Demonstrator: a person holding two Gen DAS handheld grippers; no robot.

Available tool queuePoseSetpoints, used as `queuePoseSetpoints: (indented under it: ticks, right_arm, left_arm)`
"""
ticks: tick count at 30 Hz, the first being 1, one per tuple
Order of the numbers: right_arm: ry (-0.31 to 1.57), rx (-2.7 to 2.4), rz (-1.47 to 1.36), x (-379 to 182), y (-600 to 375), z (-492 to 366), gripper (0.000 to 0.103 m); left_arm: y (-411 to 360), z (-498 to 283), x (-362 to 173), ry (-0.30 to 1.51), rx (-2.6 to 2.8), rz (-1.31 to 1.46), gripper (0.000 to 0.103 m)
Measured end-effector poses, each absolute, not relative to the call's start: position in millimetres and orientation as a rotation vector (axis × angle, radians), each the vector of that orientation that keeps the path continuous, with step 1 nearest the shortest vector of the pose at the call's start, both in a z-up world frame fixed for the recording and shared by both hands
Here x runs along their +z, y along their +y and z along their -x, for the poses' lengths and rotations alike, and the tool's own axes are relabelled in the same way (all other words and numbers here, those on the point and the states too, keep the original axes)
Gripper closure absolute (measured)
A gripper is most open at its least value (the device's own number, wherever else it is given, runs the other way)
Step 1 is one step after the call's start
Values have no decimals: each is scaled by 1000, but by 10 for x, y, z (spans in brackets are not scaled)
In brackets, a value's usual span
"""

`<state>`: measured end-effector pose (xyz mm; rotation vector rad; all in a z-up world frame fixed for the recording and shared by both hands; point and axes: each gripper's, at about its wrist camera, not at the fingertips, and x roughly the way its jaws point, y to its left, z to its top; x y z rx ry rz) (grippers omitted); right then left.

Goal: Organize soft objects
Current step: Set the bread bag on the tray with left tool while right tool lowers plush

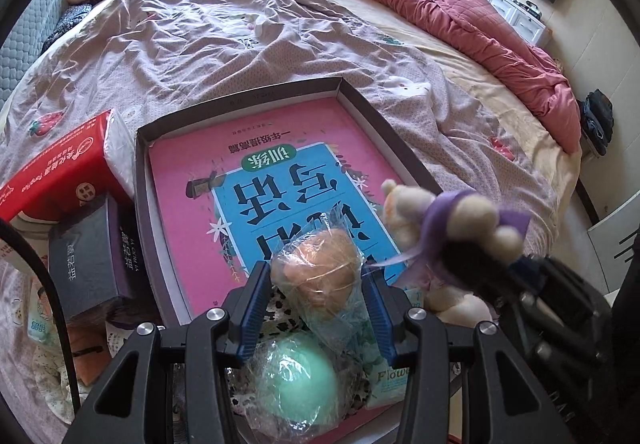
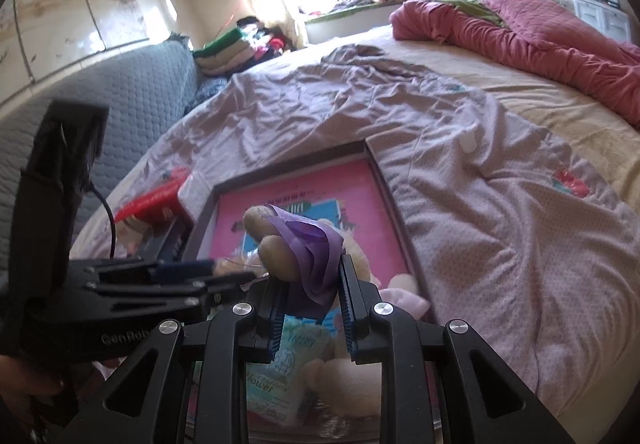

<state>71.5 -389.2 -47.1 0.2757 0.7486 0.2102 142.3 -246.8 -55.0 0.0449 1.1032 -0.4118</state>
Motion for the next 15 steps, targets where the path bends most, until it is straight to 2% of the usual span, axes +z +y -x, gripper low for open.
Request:
queuePoseSetpoints:
  ticks: [15]
  right_arm:
    - [819,259,-265,-656,-3826,-741,76]
  left_arm:
    - [-2457,-1552,-633,1145,-389,-20,54]
